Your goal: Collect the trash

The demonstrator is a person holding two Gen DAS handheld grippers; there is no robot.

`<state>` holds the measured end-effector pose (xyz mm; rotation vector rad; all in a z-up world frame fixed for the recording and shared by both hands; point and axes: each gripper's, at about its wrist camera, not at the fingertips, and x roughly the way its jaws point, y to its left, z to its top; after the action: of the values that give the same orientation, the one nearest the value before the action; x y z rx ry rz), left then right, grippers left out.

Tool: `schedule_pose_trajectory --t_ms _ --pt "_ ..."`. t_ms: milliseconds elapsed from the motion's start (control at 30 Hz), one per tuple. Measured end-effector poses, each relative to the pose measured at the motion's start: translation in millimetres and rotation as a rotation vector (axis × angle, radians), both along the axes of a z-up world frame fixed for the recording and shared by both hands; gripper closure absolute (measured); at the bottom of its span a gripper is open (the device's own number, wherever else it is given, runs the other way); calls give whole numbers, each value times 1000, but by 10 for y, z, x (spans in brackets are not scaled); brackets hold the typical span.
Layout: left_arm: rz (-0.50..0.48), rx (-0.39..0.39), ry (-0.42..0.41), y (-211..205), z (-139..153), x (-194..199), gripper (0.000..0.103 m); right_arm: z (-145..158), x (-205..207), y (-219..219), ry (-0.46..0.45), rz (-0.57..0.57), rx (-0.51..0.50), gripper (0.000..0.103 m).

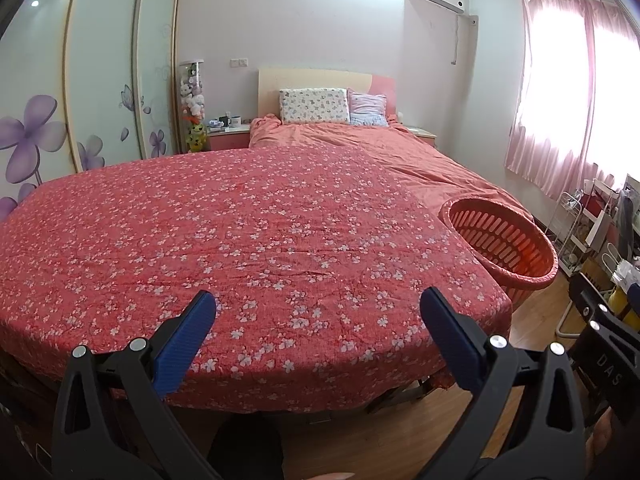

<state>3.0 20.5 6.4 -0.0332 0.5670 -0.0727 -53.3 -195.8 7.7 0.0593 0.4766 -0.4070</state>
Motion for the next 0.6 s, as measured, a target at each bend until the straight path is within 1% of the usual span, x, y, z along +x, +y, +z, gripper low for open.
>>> schedule_pose_trajectory --t_ms 600 --pt "2 -3 1 1 9 -3 2 -10 16 0 2 3 0 4"
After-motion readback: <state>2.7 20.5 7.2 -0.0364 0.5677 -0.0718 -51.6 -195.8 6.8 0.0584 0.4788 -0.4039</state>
